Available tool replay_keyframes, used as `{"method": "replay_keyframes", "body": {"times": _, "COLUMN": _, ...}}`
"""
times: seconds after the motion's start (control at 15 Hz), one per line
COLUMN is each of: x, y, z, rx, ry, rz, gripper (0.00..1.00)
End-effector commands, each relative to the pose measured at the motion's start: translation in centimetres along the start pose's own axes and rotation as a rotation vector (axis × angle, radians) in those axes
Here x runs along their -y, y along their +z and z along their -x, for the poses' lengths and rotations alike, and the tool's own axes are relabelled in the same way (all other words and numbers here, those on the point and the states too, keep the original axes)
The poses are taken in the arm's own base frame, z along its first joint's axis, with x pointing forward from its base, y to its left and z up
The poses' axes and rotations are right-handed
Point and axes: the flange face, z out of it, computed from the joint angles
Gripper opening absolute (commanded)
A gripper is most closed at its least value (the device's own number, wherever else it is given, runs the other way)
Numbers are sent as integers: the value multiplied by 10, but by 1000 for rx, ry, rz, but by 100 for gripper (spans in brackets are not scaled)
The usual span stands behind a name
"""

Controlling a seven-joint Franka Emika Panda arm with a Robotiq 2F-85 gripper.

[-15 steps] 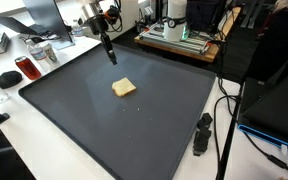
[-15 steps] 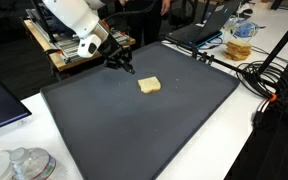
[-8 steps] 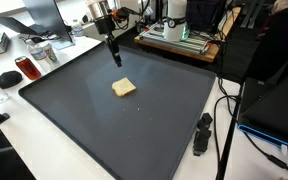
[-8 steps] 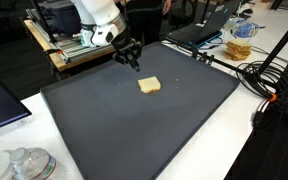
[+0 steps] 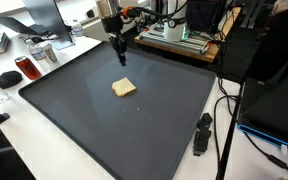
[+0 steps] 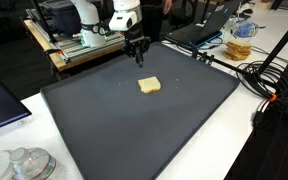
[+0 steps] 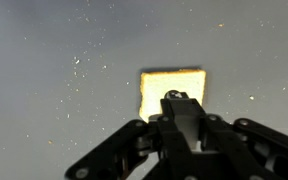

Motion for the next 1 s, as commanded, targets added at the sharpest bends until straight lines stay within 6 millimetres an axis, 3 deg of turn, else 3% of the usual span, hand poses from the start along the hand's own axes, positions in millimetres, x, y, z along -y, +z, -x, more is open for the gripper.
{"method": "replay_keyframes", "body": {"times": 0.0, "x": 29, "y": -9, "z": 15, "rx": -4, "ry": -81, "rz": 59, "gripper": 5}}
{"method": "replay_keyframes", "body": {"times": 0.07, "x": 17, "y": -2, "z": 4, "rx": -2, "ry": -47, "rz": 32, "gripper": 22}}
{"method": "replay_keyframes", "body": {"times": 0.2, "x": 30, "y": -2, "z": 8, "rx": -4, "ry": -75, "rz": 42, "gripper": 22}}
{"method": "replay_keyframes", "body": {"times": 0.4, "x": 31, "y": -3, "z": 8, "rx": -5, "ry": -80, "rz": 43, "gripper": 22}}
{"method": "replay_keyframes", "body": {"times": 0.47, "x": 31, "y": -3, "z": 8, "rx": -5, "ry": -80, "rz": 44, "gripper": 5}}
{"method": "replay_keyframes", "body": {"times": 0.93, "x": 77, "y": 15, "z": 10, "rx": -41, "ry": -139, "rz": 75, "gripper": 5}}
